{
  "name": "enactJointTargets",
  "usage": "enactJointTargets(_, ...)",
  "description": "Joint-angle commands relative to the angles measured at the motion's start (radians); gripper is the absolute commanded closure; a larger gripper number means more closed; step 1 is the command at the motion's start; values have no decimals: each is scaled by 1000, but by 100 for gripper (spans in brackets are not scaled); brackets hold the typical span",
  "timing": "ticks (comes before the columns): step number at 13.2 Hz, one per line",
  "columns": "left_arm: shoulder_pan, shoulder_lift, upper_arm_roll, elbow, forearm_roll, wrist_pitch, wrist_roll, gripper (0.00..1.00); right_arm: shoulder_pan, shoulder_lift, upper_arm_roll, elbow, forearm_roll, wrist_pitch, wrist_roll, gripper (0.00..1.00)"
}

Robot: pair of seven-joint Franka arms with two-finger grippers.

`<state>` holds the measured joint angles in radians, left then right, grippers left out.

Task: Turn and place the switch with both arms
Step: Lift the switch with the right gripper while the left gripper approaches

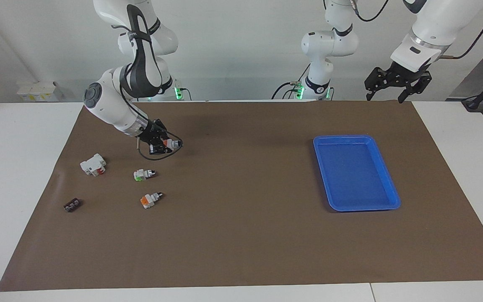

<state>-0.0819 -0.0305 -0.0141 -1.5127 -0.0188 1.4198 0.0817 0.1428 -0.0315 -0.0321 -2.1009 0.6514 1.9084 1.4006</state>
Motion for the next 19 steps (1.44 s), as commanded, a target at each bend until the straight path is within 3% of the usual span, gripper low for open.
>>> enactJointTargets(1, -12, -19, 6, -15, -56, 11, -14, 0, -6, -4, 14, 102, 179, -72, 15, 100)
enactJointTargets(4, -13, -17, 6, -17, -217, 33, -104, 0, -6, 28, 53, 226, 367, -80, 20, 100)
enactJointTargets(6, -28, -20, -7, -27, -301, 67, -239, 0, -3, 35, 96, 239, 427, -46, -9, 100)
enactJointTargets(10, -76, -16, -20, -29, -464, 146, -507, 0, 168, 73, 115, 234, 539, 232, -58, 100)
enactJointTargets(15, -167, -22, -27, -72, -538, 307, -925, 0, 254, 101, 118, 263, 531, 316, -104, 100)
enactJointTargets(19, -208, -54, -33, -167, -621, 412, -1054, 2, 259, 99, 120, 263, 525, 317, -106, 100)
